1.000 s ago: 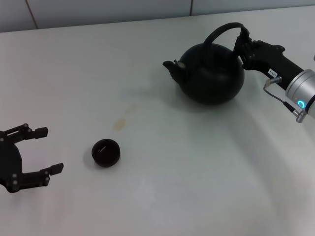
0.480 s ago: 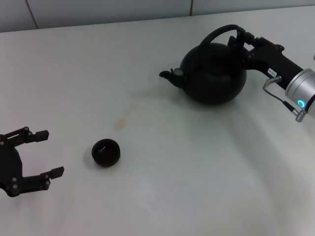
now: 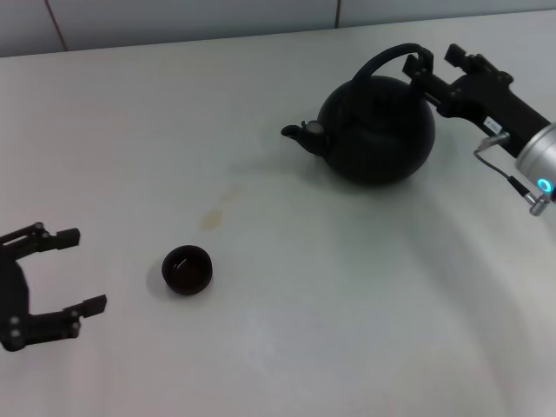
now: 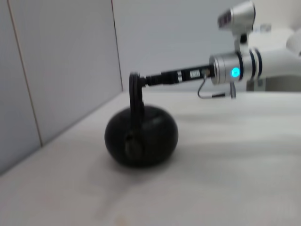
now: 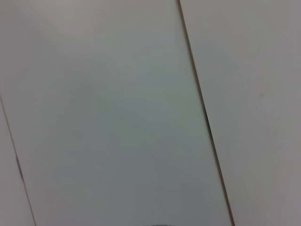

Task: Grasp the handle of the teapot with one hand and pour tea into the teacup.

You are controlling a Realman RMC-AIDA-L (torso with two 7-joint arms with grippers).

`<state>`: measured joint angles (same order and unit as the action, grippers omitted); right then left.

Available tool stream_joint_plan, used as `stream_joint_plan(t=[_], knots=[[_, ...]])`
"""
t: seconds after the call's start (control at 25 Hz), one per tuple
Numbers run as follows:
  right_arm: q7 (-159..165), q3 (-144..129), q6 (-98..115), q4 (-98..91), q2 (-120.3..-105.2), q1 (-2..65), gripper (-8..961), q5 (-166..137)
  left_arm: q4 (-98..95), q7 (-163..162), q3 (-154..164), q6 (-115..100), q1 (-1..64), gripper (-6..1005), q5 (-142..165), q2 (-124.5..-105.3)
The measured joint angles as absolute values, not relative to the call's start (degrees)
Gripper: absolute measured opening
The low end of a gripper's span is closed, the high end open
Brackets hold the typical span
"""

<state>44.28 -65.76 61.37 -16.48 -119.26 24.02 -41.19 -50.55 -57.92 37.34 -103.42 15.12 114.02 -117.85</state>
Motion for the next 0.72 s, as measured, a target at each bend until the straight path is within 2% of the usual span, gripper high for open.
stream_joint_plan(t=[0.12, 0.44, 0.72], knots=[[44.2, -65.0, 65.1, -16.6, -119.32, 21.9, 776, -41.3, -50.3, -56.9, 34.5, -106.2, 15.2, 847, 114.0, -117.88], [38.8, -64.9, 75.7, -14.9, -119.51, 18.1, 775, -41.3, -49.3, -56.3, 32.8, -113.7, 15.1, 847, 110.3, -117.93], [38.2, -66.2, 82.1, -15.2, -119.23, 17.6, 776, -45.3, -48.8, -56.6, 32.8, -115.1, 14.9, 846, 109.6, -117.95]])
